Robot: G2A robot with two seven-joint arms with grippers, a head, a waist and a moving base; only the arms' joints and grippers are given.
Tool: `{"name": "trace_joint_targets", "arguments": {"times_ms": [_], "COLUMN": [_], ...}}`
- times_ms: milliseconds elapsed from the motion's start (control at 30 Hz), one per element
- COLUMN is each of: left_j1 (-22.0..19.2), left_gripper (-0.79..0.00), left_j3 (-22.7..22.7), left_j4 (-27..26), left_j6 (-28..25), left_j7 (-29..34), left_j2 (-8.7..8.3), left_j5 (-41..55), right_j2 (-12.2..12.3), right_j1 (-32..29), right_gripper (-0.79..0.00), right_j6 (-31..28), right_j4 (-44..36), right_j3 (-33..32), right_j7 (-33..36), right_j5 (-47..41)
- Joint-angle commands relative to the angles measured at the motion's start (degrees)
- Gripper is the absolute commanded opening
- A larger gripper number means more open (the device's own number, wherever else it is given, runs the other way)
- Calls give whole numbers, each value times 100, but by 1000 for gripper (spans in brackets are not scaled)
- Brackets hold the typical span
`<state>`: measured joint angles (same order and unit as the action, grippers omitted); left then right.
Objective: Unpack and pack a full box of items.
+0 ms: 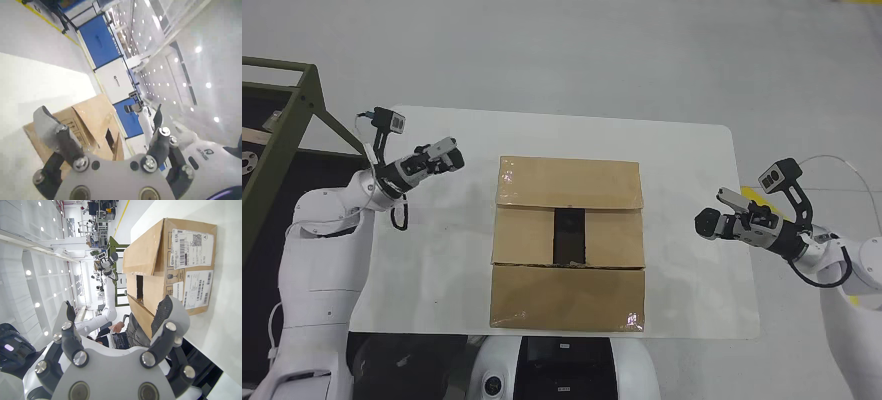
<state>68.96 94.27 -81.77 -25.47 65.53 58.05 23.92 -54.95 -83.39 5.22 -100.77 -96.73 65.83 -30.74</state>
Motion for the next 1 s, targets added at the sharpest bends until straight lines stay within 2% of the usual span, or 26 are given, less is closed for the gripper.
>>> {"name": "trace_joint_targets", "arguments": {"times_ms": [0, 267, 633, 733, 967], "left_j1": [45, 279, 623, 708, 852], "left_gripper": [0, 0, 0, 0, 0], "left_j3": [-42, -53, -257, -404, -620], "left_j4": [-95, -512, -1179, -1333, -1506], "left_j6": [-18, 175, 1022, 1145, 1240], "left_j7": [252, 930, 558, 355, 420], "left_j2": [-12, -69, -84, -77, -86], "left_j5": [84, 593, 712, 516, 388], "right_j2": [0, 0, 0, 0, 0], "right_j1": [0, 0, 0, 0, 0], "right_gripper": [0, 0, 0, 0, 0], "right_j6": [0, 0, 0, 0, 0], "right_j4": [0, 0, 0, 0, 0], "right_j3": [0, 0, 0, 0, 0], "right_j7": [0, 0, 0, 0, 0], "right_j5": [0, 0, 0, 0, 0]}}
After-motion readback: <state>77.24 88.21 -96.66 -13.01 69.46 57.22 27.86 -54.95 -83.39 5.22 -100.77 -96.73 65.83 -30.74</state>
